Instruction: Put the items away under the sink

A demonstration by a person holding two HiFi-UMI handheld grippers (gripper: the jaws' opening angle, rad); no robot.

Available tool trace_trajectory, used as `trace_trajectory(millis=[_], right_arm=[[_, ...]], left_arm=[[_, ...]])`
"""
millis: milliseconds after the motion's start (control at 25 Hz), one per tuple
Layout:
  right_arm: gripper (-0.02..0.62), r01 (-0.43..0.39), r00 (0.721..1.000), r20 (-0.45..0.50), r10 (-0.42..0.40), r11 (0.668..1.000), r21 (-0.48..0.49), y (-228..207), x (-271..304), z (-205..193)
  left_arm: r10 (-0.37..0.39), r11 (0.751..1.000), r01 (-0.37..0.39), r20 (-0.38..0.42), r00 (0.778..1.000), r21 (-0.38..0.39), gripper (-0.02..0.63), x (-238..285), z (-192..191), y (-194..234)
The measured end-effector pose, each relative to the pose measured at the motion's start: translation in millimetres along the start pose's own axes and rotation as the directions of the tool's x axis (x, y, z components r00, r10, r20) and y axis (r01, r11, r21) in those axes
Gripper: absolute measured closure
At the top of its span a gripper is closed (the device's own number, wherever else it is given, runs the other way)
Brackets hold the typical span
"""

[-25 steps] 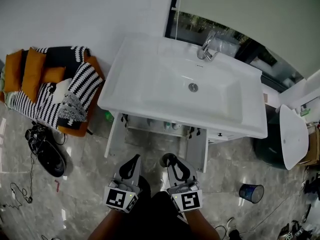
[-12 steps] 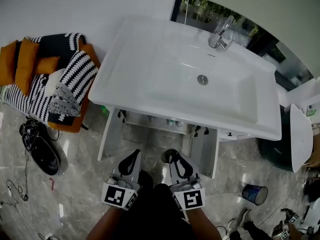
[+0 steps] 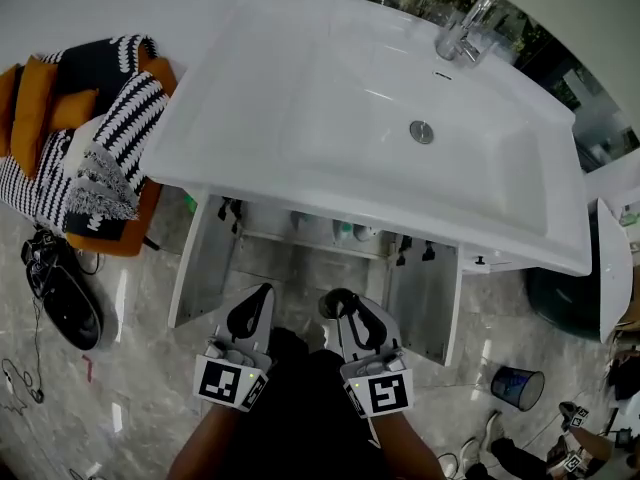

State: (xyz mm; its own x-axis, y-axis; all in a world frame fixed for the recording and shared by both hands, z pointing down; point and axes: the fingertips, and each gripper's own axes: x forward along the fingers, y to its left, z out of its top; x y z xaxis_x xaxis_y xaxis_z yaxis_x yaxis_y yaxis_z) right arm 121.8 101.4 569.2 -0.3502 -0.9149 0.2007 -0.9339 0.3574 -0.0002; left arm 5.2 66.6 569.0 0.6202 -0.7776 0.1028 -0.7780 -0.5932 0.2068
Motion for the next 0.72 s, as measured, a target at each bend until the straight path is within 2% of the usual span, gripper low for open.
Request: trace_trajectory(millis=[160,280,480,720], right_arm=[[0.525,-0.007,1.0,0.012,0.007,1.0,-0.007,-2,7,-33],[0.525,-0.012,0.999,0.03,0.012,1.0,-0.009,-2,16,-59],[0.525,-0.026,0.999,0.047,0.027,1.0,-0.014,6,36,-98],[0.525,-0.031,0.997,0.073,0.033,0.999,-0.023,11,50,-128]], left_arm=[[-0.002,1.0,0.002,0.018,1.0,-0.022,0.598,5,-33,9],[0.0,1.0,0.0,0.032,0.999,-0.007,0.598,7,-56,19],[0.032,0.999,-0.031,0.059,0.998,-0.012,0.598,8,-88,47],[0.029,0.999,-0.031,0.096,0.995,0.018,0.598,8,-107,59]])
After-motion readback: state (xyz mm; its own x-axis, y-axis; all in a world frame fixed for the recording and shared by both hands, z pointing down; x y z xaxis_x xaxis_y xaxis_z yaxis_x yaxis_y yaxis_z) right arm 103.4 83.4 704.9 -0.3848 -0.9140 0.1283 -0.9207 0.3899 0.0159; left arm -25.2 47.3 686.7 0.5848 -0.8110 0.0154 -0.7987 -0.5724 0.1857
